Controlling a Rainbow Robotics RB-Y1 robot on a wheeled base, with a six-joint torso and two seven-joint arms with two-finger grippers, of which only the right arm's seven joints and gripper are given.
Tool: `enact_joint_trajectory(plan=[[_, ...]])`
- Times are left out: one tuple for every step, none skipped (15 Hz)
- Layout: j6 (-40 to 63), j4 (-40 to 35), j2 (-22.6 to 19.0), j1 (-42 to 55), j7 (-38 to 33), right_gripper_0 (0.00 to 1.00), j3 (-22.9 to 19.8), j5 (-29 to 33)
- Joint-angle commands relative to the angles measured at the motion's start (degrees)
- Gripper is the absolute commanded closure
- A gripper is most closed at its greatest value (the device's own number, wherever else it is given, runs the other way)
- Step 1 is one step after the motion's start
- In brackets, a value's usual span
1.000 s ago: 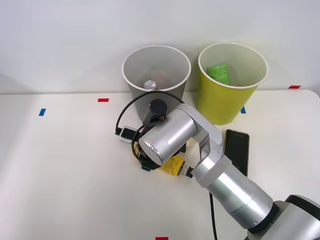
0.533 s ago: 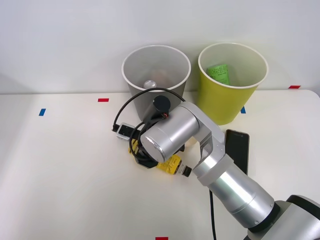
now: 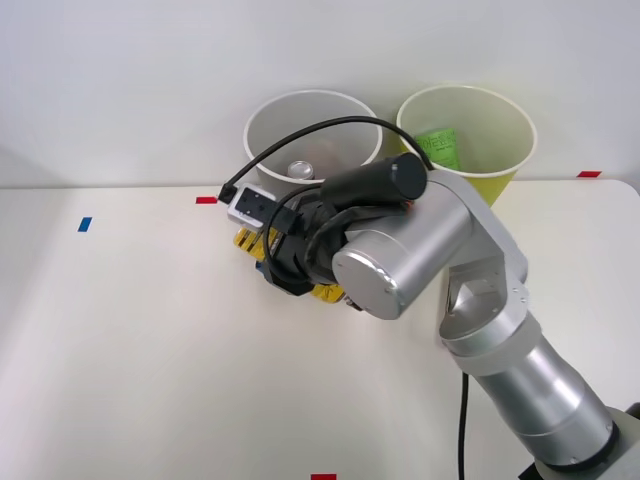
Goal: Put cans in the gray bin, plastic bottles in the light green bin
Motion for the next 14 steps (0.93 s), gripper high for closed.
enact_joint_trajectory(plan=[[-0.04, -9.73, -4.30, 5.37, -2.88, 1.00, -4.19, -8.02], [-0.04, -12.37, -5.09, 6.16, -5.69, 1.00, -5.50, -10.92], [-0.04, -14.83, -5.44, 6.87, -7.45, 1.00, -6.82, -12.76], [-0.04, -17.38, -5.53, 7.66, -9.12, 1.00, -8.76, -15.05], [-0.74, -19.31, -5.53, 8.36, -9.74, 1.00, -10.43, -16.72], [-4.08, -20.37, -5.53, 9.24, -9.83, 1.00, -12.62, -20.24], [-6.98, -20.28, -5.62, 9.86, -9.56, 1.00, -14.12, -22.52], [-11.29, -20.37, -5.79, 10.74, -9.21, 1.00, -15.52, -24.72], [-15.24, -20.72, -6.06, 11.26, -9.12, 1.00, -16.93, -25.33], [-18.14, -20.72, -6.32, 11.61, -8.86, 1.00, -18.07, -25.16], [-21.31, -20.72, -6.76, 11.97, -8.51, 1.00, -19.30, -25.16], [-25.61, -20.89, -7.29, 12.32, -8.68, 1.00, -20.97, -25.24], [-28.51, -20.81, -7.90, 12.49, -8.95, 1.00, -22.38, -25.24], [-30.10, -20.81, -8.60, 12.49, -9.30, 1.00, -24.14, -25.24]])
